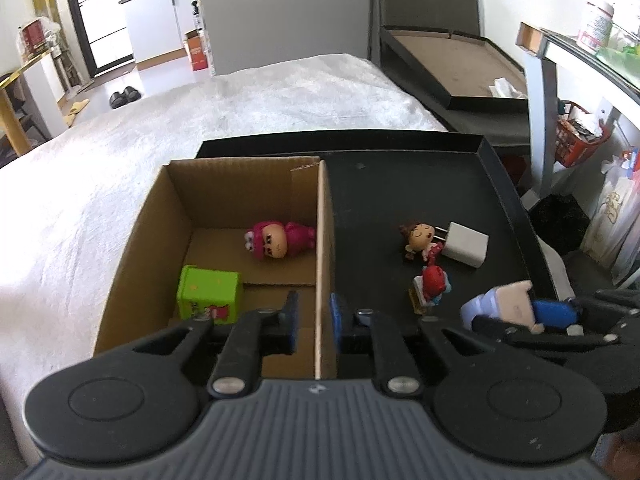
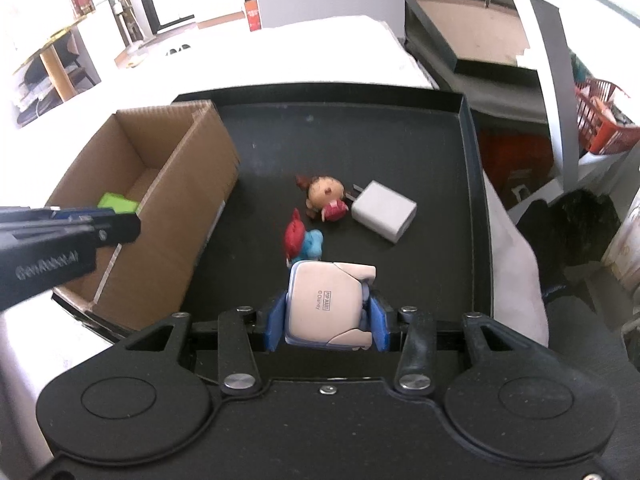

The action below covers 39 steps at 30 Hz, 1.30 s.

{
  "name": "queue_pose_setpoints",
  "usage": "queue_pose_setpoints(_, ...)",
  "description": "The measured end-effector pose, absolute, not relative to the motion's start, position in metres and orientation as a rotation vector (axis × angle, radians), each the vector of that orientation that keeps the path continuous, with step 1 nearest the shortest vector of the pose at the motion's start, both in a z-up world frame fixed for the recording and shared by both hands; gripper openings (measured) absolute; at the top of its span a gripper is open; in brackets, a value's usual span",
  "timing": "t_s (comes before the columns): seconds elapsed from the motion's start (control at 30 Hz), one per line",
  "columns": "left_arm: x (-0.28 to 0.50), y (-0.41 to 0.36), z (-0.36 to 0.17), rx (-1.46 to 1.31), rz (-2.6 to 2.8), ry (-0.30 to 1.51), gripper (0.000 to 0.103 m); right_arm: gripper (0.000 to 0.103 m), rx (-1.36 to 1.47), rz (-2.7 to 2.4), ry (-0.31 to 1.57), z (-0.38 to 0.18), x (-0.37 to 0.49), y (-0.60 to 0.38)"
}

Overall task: Organize rigid objects
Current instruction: 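Close the right gripper on the beige block and lift it, then carry the beige block into the cardboard box and open the right gripper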

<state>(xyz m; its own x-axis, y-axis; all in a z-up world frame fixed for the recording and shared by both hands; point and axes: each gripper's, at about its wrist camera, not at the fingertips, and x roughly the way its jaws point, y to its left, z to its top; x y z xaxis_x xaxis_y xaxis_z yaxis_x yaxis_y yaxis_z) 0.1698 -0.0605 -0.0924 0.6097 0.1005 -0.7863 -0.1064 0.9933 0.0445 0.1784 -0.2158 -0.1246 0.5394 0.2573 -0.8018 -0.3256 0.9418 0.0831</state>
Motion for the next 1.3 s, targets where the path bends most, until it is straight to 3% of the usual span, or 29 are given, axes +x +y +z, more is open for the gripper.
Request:
queue_pose_setpoints(0.17,0.164,-0.052,-0.087,-0.012,0.152,0.892,0.045,0.042,-0.088,0.347,0.907,-0.113,0.176,-0.211)
queue_pose_setpoints(0.4,0.157,-0.041,-0.081,-0.009,0.194,0.865,0.059,0.042,-0.106,0.341,0.874,-0.099,0.171,-0.205)
queue_pose_setpoints(0.7,0.152,-0.025,-0.078,-0.038,0.222,0.851,0.065,0.042,-0.159,0.345,0.835,-0.084,0.169,-0.190)
queue_pose_setpoints(1.3,0.154,0.022,-0.090,-0.106,0.307,0.857,0.067,0.042,-0.247,0.371,0.809,-0.076,0.172,-0.150)
